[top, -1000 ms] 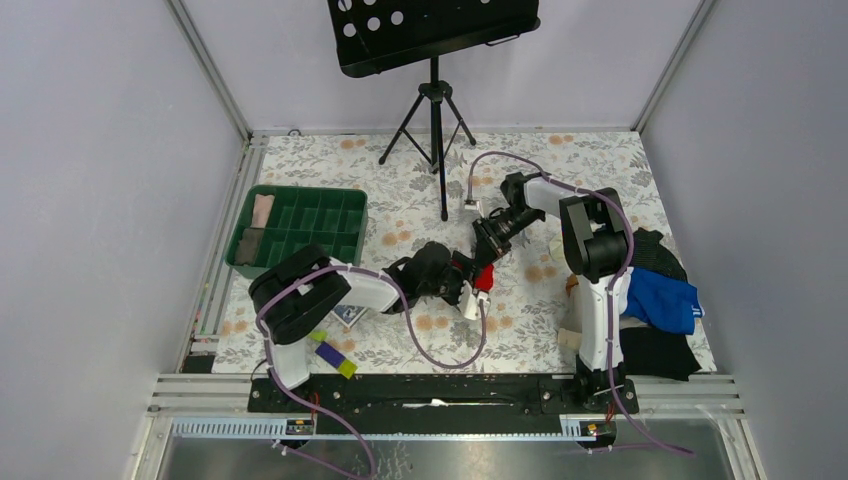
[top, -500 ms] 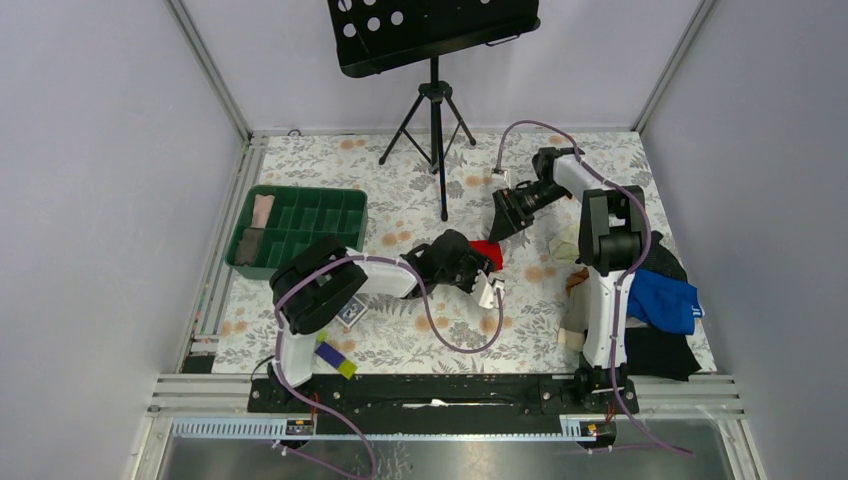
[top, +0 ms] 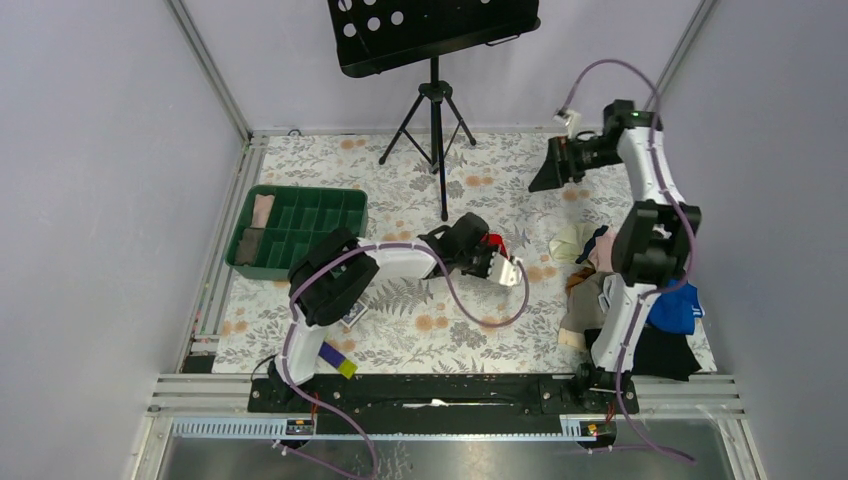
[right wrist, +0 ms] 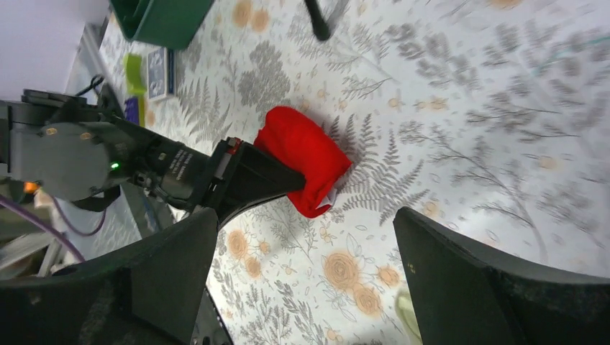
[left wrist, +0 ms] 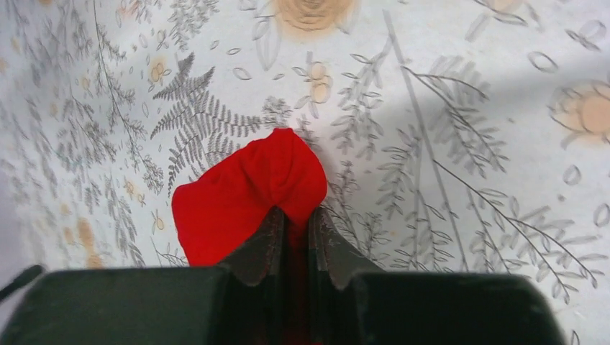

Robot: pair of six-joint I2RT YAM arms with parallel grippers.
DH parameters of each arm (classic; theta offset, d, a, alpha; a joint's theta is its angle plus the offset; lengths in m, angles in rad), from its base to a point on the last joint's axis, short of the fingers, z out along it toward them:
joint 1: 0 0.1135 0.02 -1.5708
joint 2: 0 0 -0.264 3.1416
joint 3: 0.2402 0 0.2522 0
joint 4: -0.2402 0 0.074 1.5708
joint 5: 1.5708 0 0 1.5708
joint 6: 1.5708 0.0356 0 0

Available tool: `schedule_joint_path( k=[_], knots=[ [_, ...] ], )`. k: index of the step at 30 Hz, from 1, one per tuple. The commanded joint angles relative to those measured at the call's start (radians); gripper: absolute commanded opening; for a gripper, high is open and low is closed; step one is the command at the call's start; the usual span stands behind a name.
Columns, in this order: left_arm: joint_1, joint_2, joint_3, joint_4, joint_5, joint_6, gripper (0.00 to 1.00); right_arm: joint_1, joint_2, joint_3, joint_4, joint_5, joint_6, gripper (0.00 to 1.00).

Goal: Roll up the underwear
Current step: Roll the underwear to the center of the board.

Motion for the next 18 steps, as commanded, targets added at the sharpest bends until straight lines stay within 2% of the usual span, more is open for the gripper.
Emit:
schedule_joint_path(
  k=[1, 5, 8, 14, 18],
  knots=[
    [0.056, 0.089, 0.113, -0.325, 0.052, -0.263, 0.02, -0.055, -0.249, -0.040, 0.146, -0.048, 0.143, 1.00],
    [0.132, 0.057, 0.196, -0.417, 0.232, -0.412, 0.00, -0.120, -0.481, -0.260, 0.460, 0.012, 0.345, 1.00],
    [0.176, 0.018, 0.216, -0.457, 0.360, -0.472, 0.00, -0.138, -0.613, -0.442, 0.606, 0.079, 0.394, 1.00],
    [0.242, -0.033, 0.296, -0.554, 0.555, -0.566, 0.00, -0.138, -0.727, -0.585, 0.654, 0.113, 0.422, 1.00],
    [0.276, -0.077, 0.303, -0.567, 0.614, -0.597, 0.00, -0.138, -0.764, -0.655, 0.677, 0.108, 0.456, 1.00]
  ],
)
